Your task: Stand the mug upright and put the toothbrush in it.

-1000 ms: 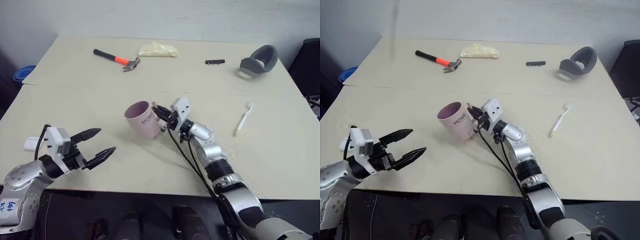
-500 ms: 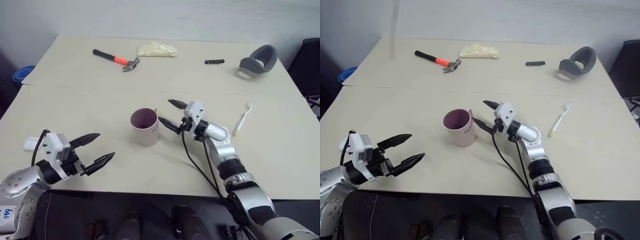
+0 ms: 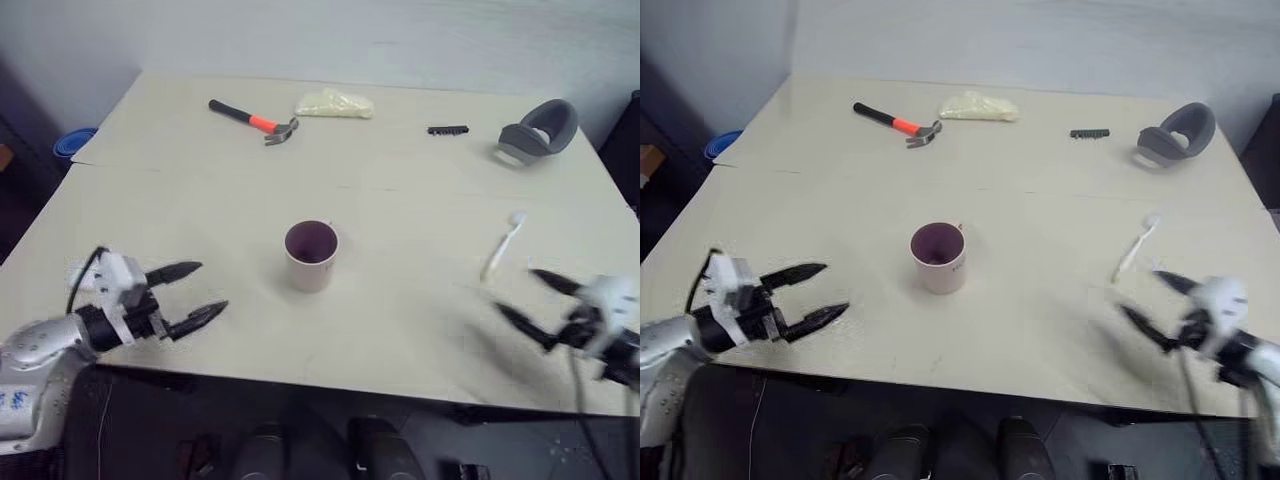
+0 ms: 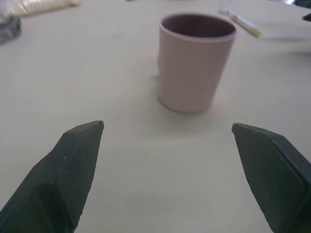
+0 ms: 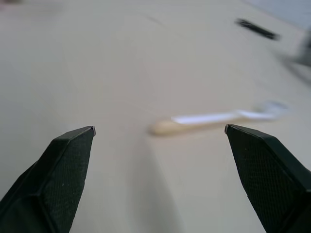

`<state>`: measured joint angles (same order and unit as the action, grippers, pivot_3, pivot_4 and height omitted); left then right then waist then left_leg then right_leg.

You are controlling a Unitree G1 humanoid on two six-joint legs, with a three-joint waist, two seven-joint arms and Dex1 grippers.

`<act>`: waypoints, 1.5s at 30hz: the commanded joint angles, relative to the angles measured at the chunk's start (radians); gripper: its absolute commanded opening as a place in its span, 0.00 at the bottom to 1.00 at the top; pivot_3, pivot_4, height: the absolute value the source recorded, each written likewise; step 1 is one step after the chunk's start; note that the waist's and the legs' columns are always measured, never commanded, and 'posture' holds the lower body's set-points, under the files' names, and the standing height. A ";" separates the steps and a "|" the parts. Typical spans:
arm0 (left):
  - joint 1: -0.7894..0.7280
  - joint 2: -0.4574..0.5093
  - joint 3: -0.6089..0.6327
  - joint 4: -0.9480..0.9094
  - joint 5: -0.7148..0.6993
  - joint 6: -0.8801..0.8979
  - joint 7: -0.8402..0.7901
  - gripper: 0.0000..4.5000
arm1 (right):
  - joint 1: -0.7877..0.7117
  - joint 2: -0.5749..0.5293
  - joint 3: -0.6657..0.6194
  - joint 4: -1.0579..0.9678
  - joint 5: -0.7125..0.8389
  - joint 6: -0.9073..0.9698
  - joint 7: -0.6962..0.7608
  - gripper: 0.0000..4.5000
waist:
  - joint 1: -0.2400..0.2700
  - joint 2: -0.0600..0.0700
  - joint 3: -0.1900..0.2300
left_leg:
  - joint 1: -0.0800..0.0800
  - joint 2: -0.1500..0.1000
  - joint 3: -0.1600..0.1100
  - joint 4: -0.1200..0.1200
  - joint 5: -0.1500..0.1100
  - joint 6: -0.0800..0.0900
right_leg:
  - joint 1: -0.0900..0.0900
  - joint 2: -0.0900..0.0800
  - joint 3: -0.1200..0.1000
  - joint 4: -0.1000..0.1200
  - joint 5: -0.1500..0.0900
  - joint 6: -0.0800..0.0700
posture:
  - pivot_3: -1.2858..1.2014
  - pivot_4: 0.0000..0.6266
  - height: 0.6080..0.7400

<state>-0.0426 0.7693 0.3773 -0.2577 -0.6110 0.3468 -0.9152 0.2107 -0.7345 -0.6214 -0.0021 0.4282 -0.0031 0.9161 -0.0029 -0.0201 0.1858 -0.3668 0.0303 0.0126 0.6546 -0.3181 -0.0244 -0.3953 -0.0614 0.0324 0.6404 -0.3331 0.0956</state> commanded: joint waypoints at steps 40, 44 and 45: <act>0.042 -0.087 0.006 -0.225 -0.169 0.160 0.114 1.00 | -1.171 -0.034 0.553 0.845 -0.134 0.726 -0.142 0.05 | -0.031 0.001 0.001 | -0.005 0.001 0.023 0.007 -0.002 0.002 | -0.015 0.002 0.013 0.004 0.003 0.006 | 0.52 0.24 1.00; 0.122 -0.123 0.007 -0.188 -0.091 0.037 0.074 1.00 | -1.048 0.157 0.443 0.433 0.080 0.486 0.067 0.05 | -0.056 0.001 0.001 | -0.004 0.003 0.025 0.006 -0.003 0.001 | -0.016 0.003 0.016 0.004 0.004 0.007 | 0.52 0.24 1.00; 0.131 -0.131 0.006 -0.178 -0.079 0.016 0.071 1.00 | -1.025 0.199 0.430 0.366 0.103 0.453 0.072 0.05 | -0.061 0.001 0.001 | -0.004 0.005 0.025 0.005 -0.003 -0.001 | -0.017 0.005 0.017 0.005 0.004 0.007 | 0.52 0.24 1.00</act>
<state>0.0776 0.6456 0.3713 -0.4372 -0.7136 0.4232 -0.8282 -0.8090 -0.5705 -0.1555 0.5253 0.4426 0.5429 0.9327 -0.0635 -0.0187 0.1869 -0.3704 0.0369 0.0378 0.6598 -0.3219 -0.0261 -0.4126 -0.0541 0.0507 0.6453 -0.3292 0.1029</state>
